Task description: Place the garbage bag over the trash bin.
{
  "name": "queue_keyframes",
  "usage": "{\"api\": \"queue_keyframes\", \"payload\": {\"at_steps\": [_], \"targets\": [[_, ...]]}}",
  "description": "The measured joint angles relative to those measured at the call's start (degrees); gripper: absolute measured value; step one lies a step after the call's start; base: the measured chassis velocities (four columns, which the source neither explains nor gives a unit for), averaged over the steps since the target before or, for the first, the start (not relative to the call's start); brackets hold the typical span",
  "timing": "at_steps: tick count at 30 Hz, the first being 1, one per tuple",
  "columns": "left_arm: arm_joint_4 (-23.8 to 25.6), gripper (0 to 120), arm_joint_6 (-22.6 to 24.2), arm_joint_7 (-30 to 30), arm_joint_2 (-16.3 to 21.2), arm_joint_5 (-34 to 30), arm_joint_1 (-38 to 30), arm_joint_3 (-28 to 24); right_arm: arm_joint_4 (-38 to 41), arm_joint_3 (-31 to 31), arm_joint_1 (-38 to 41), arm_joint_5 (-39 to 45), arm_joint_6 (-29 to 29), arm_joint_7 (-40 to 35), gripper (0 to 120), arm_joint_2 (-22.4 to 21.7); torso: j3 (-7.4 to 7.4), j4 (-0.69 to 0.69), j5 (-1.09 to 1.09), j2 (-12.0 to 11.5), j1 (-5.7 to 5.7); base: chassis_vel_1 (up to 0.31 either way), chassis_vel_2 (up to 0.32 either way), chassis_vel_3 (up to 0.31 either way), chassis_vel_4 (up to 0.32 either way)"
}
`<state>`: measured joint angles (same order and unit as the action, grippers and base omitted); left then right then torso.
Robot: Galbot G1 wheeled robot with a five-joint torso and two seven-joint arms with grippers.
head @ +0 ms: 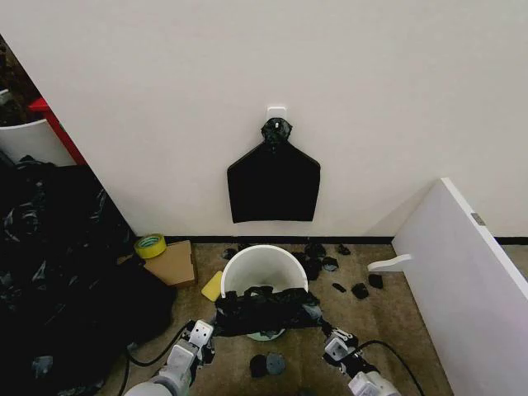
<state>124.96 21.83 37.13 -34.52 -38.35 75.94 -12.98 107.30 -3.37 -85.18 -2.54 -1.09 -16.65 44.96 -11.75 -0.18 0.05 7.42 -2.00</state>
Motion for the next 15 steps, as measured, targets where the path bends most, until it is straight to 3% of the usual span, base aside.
{"api": "queue_keyframes", "payload": {"at_steps": [5, 8, 11, 15], "targets": [[1.4, 0, 0.0, 0.5, 0.4, 0.0, 1.4, 1.1, -2.0, 1.8, -0.5, 2.4, -9.2, 5.5, 0, 0.0, 0.00, 0.00, 0.00, 0.0, 0.00, 0.000, 0.000, 0.000, 0.000], [1.9, 0, 0.0, 0.6, 0.5, 0.0, 2.0, 1.6, -2.3, 2.3, -0.7, 3.1, -11.3, 7.0, 8, -0.1, 0.00, 0.00, 0.00, 0.0, 0.00, 0.000, 0.000, 0.000, 0.000], [4.3, 11, 0.1, 1.0, 1.6, -0.2, 4.9, 4.4, -3.5, 5.1, -1.2, 4.6, -17.2, 12.4, 22, -1.4, 0.00, 0.00, -0.01, 0.0, 0.00, 0.000, 0.000, 0.000, 0.000], [8.4, 23, 2.4, 2.1, 3.1, -0.7, 11.4, 9.9, -4.2, 7.2, -2.2, 4.3, -19.9, 14.4, 33, -2.7, 0.00, 0.00, -0.01, 0.0, 0.00, 0.000, 0.000, 0.000, 0.000]]}}
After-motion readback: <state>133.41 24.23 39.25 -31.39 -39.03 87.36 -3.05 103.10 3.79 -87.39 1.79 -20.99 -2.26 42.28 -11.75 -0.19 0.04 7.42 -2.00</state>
